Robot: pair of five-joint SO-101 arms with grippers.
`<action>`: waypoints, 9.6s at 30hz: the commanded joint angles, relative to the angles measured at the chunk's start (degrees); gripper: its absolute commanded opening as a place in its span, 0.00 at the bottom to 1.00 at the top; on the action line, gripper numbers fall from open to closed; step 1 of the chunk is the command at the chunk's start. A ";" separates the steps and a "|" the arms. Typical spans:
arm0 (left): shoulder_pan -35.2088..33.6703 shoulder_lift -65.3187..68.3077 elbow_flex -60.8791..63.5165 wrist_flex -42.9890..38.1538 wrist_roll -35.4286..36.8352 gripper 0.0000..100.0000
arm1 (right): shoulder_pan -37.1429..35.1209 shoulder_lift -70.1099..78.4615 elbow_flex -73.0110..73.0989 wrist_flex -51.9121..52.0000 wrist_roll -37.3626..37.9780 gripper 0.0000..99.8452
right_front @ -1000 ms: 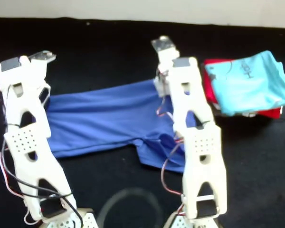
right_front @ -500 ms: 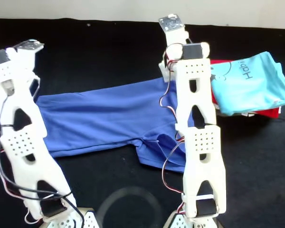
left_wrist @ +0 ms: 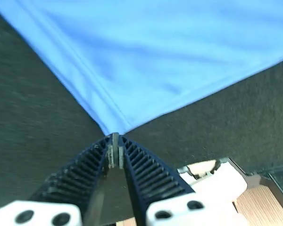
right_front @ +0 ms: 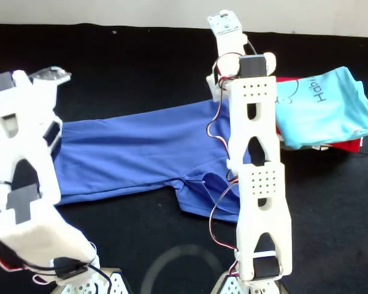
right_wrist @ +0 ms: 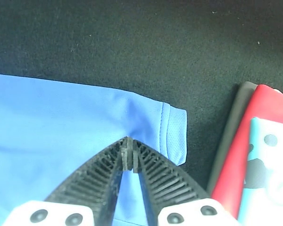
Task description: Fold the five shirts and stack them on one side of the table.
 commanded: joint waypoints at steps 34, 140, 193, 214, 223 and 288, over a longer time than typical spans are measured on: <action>-17.54 -17.63 46.20 -38.24 -11.60 0.01 | -5.93 -74.59 110.02 -21.32 0.09 0.02; -10.33 -16.48 34.42 -19.69 -6.24 0.01 | -23.60 -86.37 157.14 -51.91 12.84 0.01; -6.73 -15.87 52.18 -40.88 -1.05 0.01 | -21.93 -23.52 51.21 -3.30 9.93 0.01; -6.46 -16.84 51.65 -39.82 -0.88 0.01 | -24.92 -29.93 61.67 -15.25 -2.37 0.01; -4.35 -31.60 40.75 -22.95 4.40 0.01 | -17.80 -45.23 62.20 -11.74 -2.02 0.01; -21.85 35.82 -55.60 4.75 9.85 0.01 | 17.27 -114.24 130.95 -13.67 14.07 0.01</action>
